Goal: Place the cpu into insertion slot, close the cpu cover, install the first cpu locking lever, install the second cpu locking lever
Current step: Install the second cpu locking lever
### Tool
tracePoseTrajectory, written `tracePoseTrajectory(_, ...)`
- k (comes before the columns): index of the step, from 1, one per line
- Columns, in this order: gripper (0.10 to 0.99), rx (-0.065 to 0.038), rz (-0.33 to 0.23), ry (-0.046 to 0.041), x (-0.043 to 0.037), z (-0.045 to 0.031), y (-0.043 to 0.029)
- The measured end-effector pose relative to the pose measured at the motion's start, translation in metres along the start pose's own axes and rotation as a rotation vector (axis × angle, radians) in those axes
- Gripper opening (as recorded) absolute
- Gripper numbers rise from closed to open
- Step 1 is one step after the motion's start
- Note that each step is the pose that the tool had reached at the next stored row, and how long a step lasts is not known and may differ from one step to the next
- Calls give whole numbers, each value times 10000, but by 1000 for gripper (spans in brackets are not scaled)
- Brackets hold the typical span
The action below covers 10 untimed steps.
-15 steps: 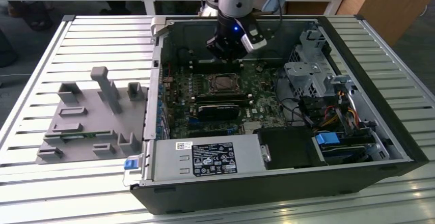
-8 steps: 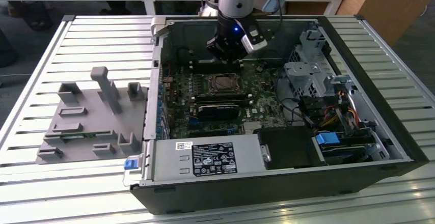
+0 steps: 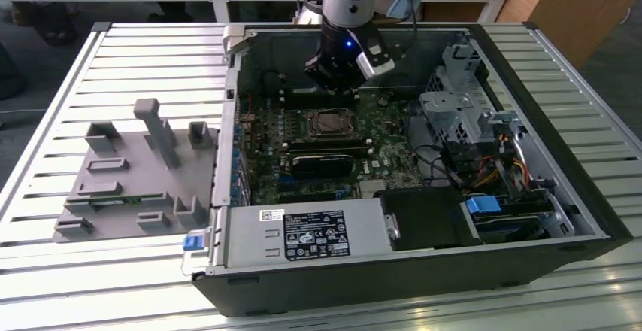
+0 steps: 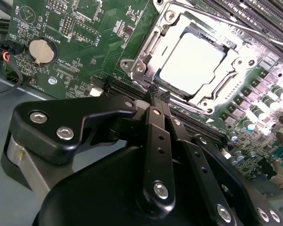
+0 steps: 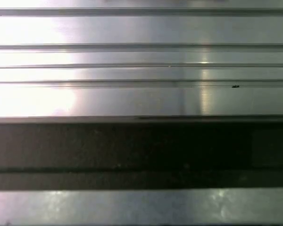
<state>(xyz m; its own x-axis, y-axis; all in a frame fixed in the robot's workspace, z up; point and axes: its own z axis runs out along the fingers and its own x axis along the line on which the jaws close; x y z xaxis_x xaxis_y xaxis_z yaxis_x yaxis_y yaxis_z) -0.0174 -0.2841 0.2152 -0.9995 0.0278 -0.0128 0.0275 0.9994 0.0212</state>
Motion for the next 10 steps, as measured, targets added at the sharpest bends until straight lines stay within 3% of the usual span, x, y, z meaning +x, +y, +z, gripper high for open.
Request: tracePoseTrajectory(10, 106, -1, 0, 0, -2, -2, -83)
